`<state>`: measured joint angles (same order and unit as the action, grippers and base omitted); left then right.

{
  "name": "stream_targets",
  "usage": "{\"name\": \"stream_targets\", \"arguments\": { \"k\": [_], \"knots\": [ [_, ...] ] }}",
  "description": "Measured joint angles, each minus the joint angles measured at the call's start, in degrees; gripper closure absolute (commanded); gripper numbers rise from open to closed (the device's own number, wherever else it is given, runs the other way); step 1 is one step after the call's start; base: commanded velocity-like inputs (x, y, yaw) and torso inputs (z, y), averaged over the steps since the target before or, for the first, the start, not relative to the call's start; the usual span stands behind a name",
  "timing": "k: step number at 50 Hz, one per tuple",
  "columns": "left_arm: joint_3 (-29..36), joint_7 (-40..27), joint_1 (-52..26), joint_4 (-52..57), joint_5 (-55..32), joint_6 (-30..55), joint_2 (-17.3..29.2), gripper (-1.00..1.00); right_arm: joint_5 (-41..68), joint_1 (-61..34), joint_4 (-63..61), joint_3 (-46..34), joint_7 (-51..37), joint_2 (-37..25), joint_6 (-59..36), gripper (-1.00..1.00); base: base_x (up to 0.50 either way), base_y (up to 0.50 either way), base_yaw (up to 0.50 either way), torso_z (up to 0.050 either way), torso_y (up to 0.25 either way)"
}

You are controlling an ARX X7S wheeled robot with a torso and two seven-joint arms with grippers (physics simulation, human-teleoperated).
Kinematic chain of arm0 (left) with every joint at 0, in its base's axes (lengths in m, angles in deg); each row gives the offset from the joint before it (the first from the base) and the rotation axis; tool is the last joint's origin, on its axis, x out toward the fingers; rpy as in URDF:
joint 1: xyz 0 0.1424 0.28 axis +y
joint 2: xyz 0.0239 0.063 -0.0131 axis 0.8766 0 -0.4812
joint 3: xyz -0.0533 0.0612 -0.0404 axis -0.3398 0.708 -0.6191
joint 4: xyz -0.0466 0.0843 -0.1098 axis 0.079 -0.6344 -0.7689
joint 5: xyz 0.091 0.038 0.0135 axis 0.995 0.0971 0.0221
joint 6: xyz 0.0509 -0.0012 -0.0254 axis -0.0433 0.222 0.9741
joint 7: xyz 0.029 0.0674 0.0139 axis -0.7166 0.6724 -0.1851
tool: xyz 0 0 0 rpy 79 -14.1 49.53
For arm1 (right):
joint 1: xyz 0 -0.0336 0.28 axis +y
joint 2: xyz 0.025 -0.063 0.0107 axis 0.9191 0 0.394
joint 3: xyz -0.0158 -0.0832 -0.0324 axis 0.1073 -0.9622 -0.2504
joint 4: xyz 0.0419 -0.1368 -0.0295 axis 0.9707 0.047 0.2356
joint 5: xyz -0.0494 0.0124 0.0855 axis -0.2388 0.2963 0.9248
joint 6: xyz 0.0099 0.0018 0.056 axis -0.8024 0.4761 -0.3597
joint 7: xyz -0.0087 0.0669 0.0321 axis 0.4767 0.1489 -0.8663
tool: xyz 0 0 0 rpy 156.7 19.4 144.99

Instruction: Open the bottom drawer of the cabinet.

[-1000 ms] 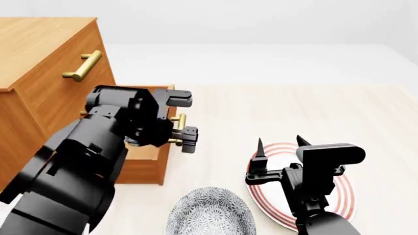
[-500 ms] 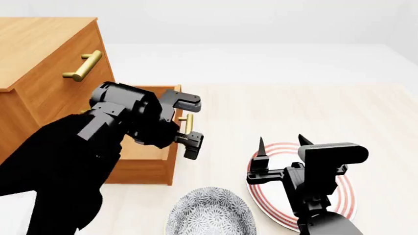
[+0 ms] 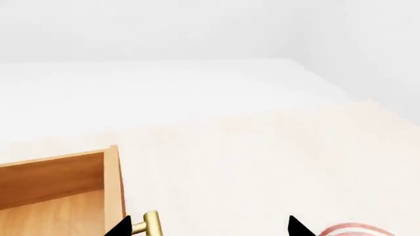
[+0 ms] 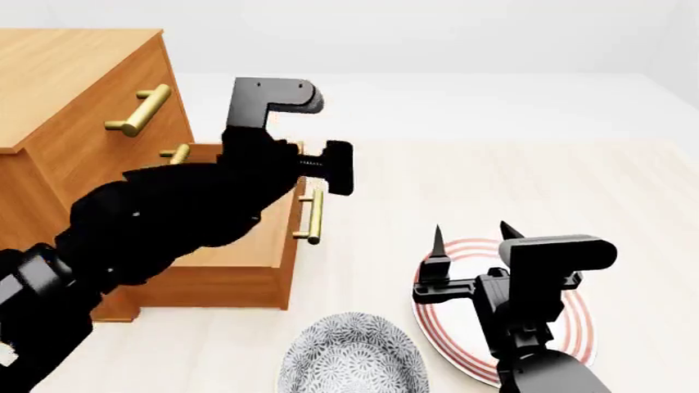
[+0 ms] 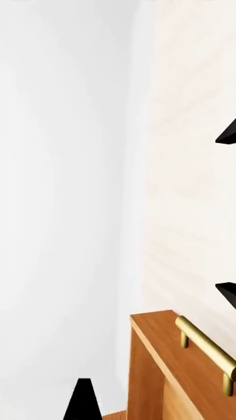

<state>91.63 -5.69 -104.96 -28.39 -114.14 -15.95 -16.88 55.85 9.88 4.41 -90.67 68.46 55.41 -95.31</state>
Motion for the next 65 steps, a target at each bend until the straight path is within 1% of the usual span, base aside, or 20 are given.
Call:
{"name": "stream_targets", "arguments": {
  "k": [3,7,13,22,30,38,55,65],
  "knots": [
    [-1.25,-3.74,3.07,7.44,3.04,-3.77,3.25,-1.0,-0.29,-0.53,0.01,-0.26,-0.2,-0.01,-0.03,-1.0,0.0,0.0,0.0,0.0,0.0],
    [-1.67,-9.02,8.09,15.81,9.93,-8.93,6.88,-1.0,-1.33,-1.6,0.01,-1.04,-0.66,-0.11,-0.04,-1.0,0.0,0.0,0.0,0.0,0.0],
    [-1.65,-15.67,15.41,25.18,19.75,-15.96,11.09,-1.0,-3.84,-4.29,-1.42,-2.63,-1.8,-0.67,-0.53,-1.0,0.0,0.0,0.0,0.0,0.0],
    [-1.29,-20.51,22.09,34.18,29.98,-22.73,15.06,-1.0,-8.56,-7.3,-6.59,-5.51,-4.08,-2.13,-1.15,-1.0,0.0,0.0,0.0,0.0,0.0],
    [-1.15,-22.8,24.62,38.29,34.74,-25.19,16.71,-1.0,-11.83,-8.29,-10.19,-7.82,-5.39,-3.32,-1.02,-1.0,0.0,0.0,0.0,0.0,0.0],
    [-2.25,-26.06,22.36,42.21,36.46,-23.27,17.72,-1.0,-14.39,-11.91,-15.15,-9.93,-5.9,-4.37,-4.21,-1.0,0.0,0.0,0.0,0.0,0.0],
    [-8.27,-30.44,7.8,47.81,31.05,-15.04,17.67,-1.0,-13.94,-32.05,-23.21,-10.37,-2.56,-3.34,-20.47,-1.0,0.0,0.0,0.0,0.0,0.0],
    [-10.79,-31.85,2.46,49.44,28.32,-12.48,17.81,-1.0,-13.32,-41.14,-26.01,-11.14,-1.64,-2.41,-28.03,-1.0,0.0,0.0,0.0,0.0,0.0]
  ]
}}
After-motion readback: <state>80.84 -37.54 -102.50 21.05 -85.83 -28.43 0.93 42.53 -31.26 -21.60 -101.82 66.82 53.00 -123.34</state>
